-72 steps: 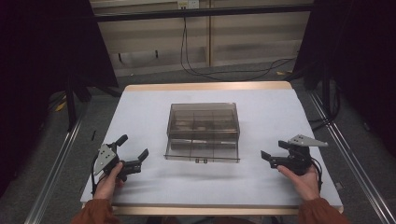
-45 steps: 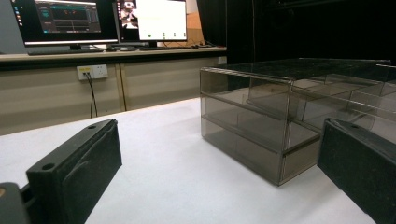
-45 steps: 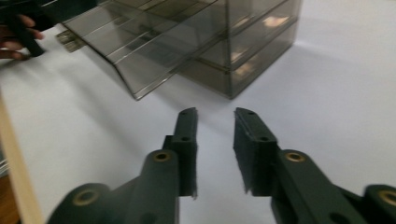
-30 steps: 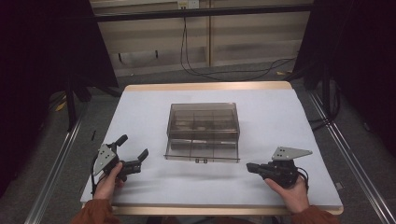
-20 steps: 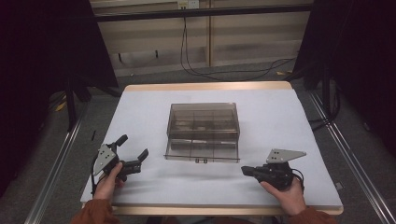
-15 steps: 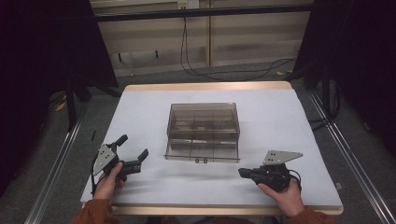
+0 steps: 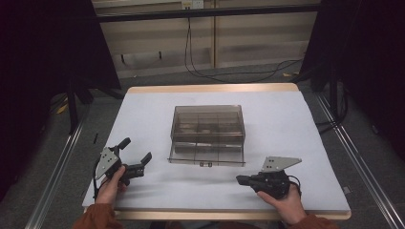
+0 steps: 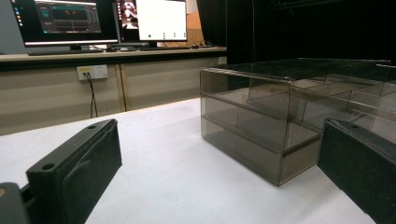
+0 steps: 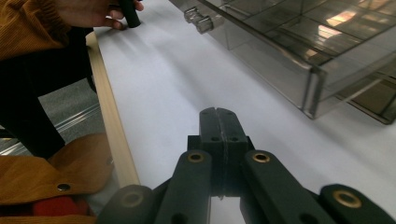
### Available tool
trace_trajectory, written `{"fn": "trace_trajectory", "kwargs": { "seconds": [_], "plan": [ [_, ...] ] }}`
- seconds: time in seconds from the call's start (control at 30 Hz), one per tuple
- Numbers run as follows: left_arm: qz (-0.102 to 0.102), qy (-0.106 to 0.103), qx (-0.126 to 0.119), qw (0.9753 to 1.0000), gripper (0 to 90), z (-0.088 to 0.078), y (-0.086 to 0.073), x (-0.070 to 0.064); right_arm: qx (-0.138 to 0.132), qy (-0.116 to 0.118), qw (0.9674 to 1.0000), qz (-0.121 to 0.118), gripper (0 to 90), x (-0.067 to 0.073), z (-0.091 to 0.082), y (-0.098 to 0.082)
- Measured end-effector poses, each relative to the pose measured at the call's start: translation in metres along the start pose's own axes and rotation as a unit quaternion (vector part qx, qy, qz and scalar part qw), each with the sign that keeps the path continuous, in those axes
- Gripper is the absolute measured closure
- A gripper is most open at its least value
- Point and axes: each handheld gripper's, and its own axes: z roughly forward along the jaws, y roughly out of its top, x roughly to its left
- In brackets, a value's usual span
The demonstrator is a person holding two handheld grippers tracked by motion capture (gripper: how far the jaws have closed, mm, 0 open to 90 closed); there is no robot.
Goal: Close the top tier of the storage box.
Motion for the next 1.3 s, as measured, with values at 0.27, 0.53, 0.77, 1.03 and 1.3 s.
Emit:
{"fn": "trace_trajectory", "kwargs": {
  "seconds": [0.27,0.53,0.77,1.03,1.3],
  "plan": [
    [-0.004,0.000,-0.004,1.0000,0.0,0.000,0.000,-0.001,0.005,0.012,0.9999,-0.011,90.0,0.007,0.011,0.004],
    [-0.001,-0.001,-0.001,1.0000,0.0,0.000,0.000,0.000,0.006,0.019,0.9996,-0.020,90.0,0.013,0.021,0.011],
    [-0.001,-0.001,-0.001,1.0000,0.0,0.000,0.000,0.000,0.011,0.023,0.9994,-0.025,90.0,0.017,0.030,0.017],
    [-0.001,-0.002,-0.001,1.0000,0.0,0.000,0.000,0.000,0.015,0.032,0.9989,-0.032,90.0,0.022,0.042,0.022],
    [-0.001,-0.001,-0.001,1.0000,0.0,0.000,0.000,0.000,0.012,0.034,0.9986,-0.038,90.0,0.024,0.052,0.029]
  ]
}}
